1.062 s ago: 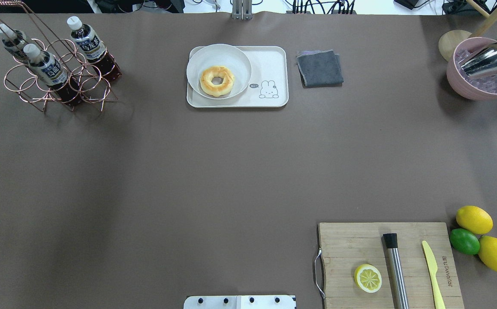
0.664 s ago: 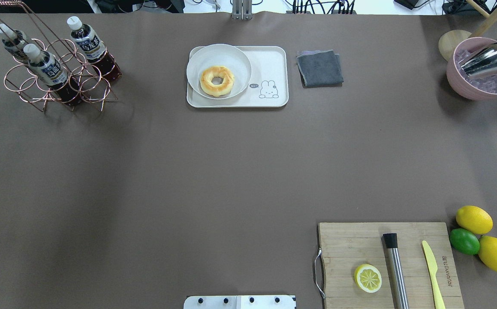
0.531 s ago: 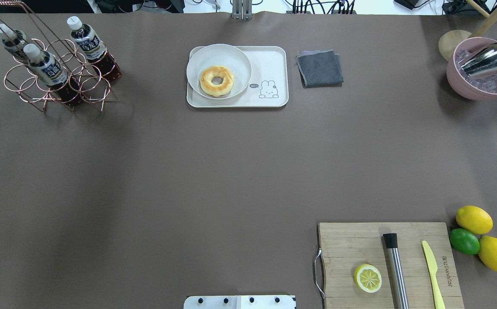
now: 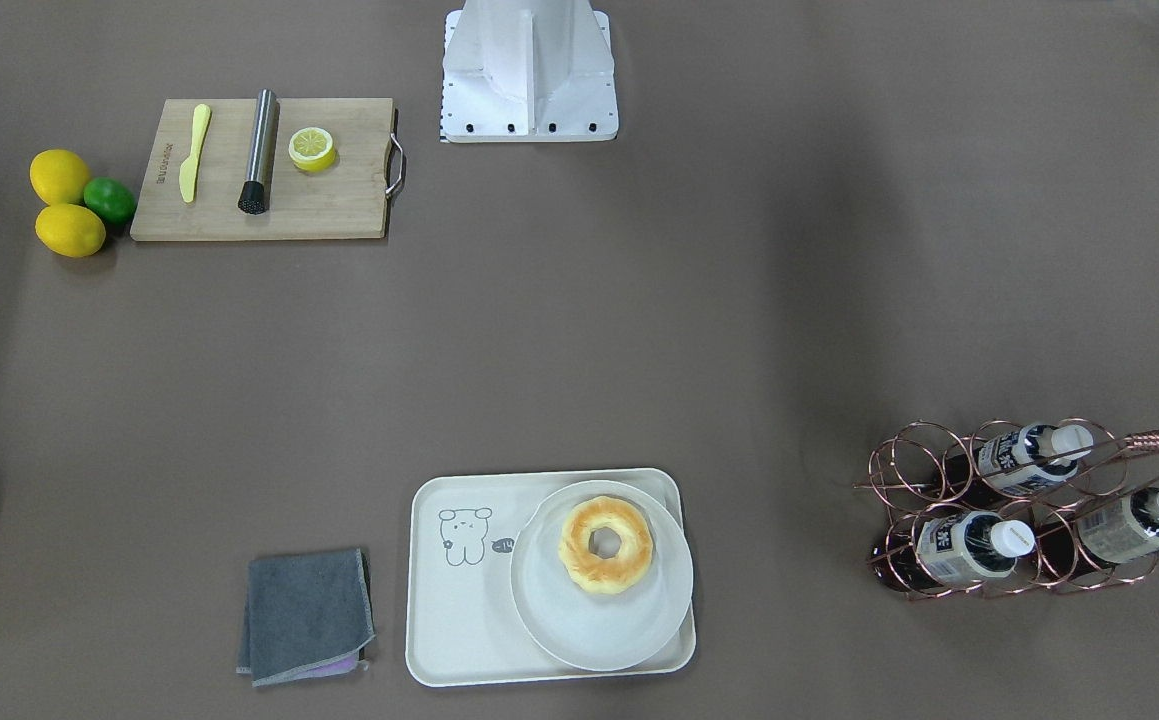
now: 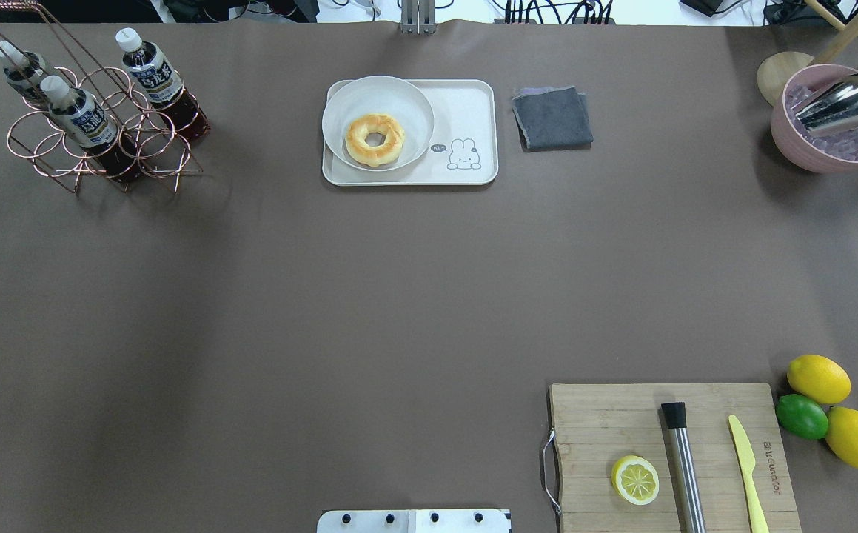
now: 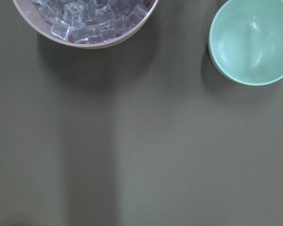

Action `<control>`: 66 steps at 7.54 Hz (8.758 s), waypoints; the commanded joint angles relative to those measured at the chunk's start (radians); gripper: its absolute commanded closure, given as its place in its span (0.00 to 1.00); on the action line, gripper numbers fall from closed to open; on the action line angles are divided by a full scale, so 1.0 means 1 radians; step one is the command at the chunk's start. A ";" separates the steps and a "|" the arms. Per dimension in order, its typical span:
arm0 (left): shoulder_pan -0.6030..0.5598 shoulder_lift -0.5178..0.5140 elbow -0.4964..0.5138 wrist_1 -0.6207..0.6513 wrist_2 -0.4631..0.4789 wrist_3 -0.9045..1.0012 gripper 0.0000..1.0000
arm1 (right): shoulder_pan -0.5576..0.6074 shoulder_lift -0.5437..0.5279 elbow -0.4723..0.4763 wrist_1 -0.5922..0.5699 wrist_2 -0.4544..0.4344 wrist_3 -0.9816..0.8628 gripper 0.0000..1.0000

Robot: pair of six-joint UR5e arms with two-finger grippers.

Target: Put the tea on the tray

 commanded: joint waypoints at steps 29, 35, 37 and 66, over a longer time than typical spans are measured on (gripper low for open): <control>0.178 -0.143 -0.092 -0.328 -0.156 -0.343 0.02 | 0.001 0.000 0.007 0.000 -0.006 0.000 0.00; 0.431 -0.163 -0.104 -0.544 0.117 -0.933 0.02 | 0.005 -0.011 0.007 0.000 -0.006 0.000 0.00; 0.460 -0.285 -0.082 -0.393 0.211 -0.957 0.02 | 0.005 -0.011 0.004 0.000 -0.006 0.000 0.00; 0.212 -0.481 -0.123 -0.054 0.066 -0.721 1.00 | 0.003 0.011 -0.035 0.000 -0.005 0.001 0.00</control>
